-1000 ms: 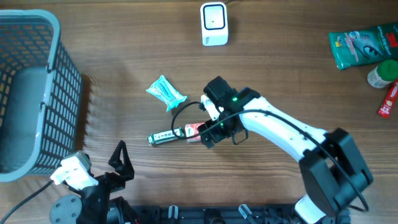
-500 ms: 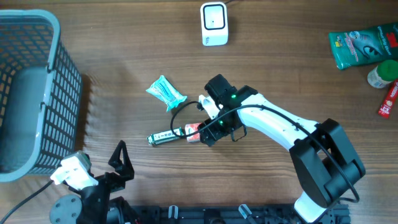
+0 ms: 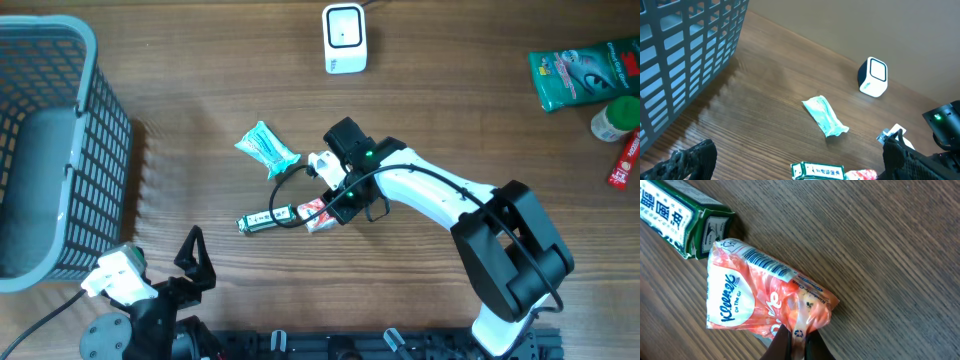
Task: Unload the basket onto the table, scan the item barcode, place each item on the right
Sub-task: 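Grasp the Kleenex pack with the right gripper and lift it, then carry the Kleenex pack to the scanner and hold it beneath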
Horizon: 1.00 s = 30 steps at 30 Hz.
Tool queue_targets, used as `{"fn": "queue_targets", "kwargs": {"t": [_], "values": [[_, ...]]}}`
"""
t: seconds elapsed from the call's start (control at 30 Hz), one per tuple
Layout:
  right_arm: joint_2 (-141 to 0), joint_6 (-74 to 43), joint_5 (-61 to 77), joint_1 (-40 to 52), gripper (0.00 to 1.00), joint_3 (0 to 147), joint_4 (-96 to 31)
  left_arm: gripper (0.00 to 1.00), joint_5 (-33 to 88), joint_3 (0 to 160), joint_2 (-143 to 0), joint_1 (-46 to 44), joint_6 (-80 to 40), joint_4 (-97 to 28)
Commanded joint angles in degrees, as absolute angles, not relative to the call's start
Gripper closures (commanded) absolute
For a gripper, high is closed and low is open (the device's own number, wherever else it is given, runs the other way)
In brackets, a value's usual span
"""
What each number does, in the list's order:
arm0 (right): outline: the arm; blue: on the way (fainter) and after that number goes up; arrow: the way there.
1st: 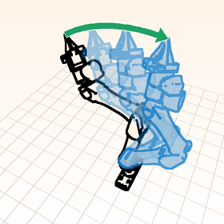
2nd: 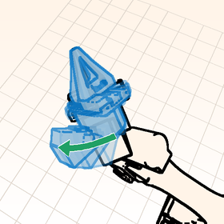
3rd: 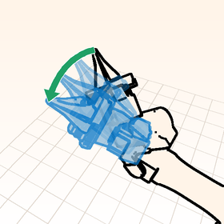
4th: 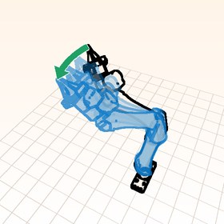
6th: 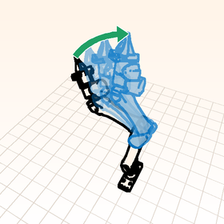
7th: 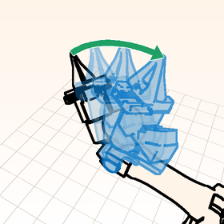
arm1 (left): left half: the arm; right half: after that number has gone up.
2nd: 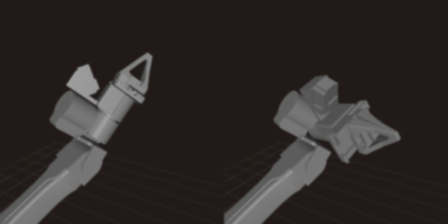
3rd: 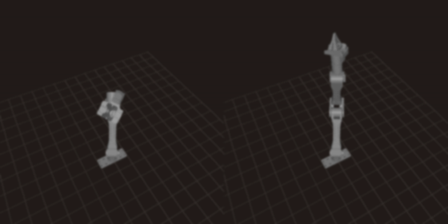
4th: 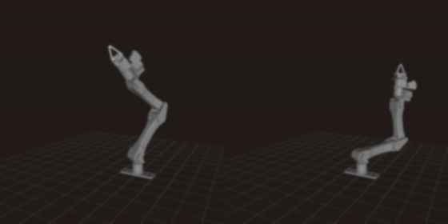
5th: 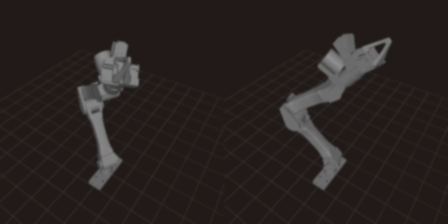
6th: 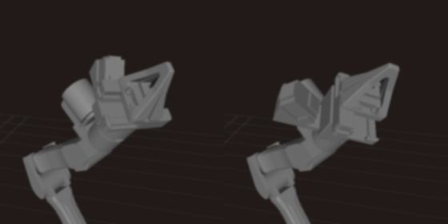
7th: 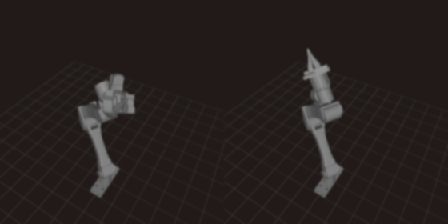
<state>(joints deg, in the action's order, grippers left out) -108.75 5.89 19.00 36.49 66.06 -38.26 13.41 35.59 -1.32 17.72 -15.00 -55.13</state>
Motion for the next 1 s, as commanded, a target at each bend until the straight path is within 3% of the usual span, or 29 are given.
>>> {"fn": "queue_targets", "kwargs": {"t": [0.0,0.1,0.33,0.53,0.97], "values": [[-106.6,4.4,13.1,36.7,0.96,67.9,-41.1,0.0,13.5,35.5,-1.2,17.4,-15.5,-55.0],[-99.9,6.5,12.7,36.6,0.96,70.6,-39.2,0.0,13.5,35.5,-1.2,17.4,-15.5,-55.0],[-85.9,10.3,23.0,36.3,0.96,70.6,-16.2,0.0,13.5,35.5,-1.2,17.4,-15.5,-55.0],[-84.5,44.6,57.0,35.3,0.96,70.6,-23.2,0.0,13.5,35.5,-1.2,17.4,-15.5,-55.0],[-84.5,57.2,77.8,22.4,0.96,70.5,-27.9,0.0,13.5,35.5,-1.2,17.4,-15.5,-55.0]]}}
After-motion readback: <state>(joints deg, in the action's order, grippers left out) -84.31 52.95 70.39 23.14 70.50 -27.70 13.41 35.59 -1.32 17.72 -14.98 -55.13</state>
